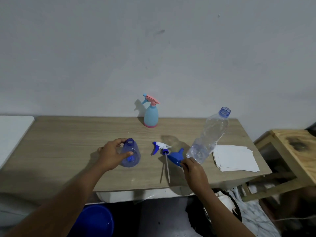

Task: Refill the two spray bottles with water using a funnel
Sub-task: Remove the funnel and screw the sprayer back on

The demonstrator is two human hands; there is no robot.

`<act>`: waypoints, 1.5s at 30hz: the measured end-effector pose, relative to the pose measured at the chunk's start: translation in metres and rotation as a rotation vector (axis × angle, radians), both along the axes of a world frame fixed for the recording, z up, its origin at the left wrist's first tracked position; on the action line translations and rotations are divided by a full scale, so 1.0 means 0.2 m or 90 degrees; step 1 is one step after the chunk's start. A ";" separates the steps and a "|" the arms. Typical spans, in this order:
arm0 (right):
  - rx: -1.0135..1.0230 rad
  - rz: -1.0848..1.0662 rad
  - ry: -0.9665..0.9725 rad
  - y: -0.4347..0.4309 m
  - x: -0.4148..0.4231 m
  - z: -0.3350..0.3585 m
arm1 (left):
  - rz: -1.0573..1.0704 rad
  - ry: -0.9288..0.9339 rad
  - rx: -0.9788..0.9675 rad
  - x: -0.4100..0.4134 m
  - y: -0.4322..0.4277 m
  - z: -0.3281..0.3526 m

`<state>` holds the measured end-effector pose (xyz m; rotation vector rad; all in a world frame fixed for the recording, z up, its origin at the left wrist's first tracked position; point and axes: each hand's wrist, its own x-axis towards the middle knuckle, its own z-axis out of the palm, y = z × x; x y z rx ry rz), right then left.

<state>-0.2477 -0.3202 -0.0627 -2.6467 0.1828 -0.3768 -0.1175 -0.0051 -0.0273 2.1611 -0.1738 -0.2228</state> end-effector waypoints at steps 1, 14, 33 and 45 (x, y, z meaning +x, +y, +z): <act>-0.043 0.011 0.008 0.00 -0.01 -0.05 | -0.001 -0.005 0.001 0.00 0.00 -0.01; -0.027 0.047 0.170 0.03 -0.06 -0.22 | -0.003 -0.003 -0.001 0.00 0.01 -0.03; 0.007 -0.013 0.510 0.17 0.73 0.05 | -0.057 -0.007 -0.063 -0.02 0.04 -0.04; 0.344 -0.126 0.305 0.18 0.76 -0.01 | -0.141 -0.033 -0.063 -0.04 0.06 -0.19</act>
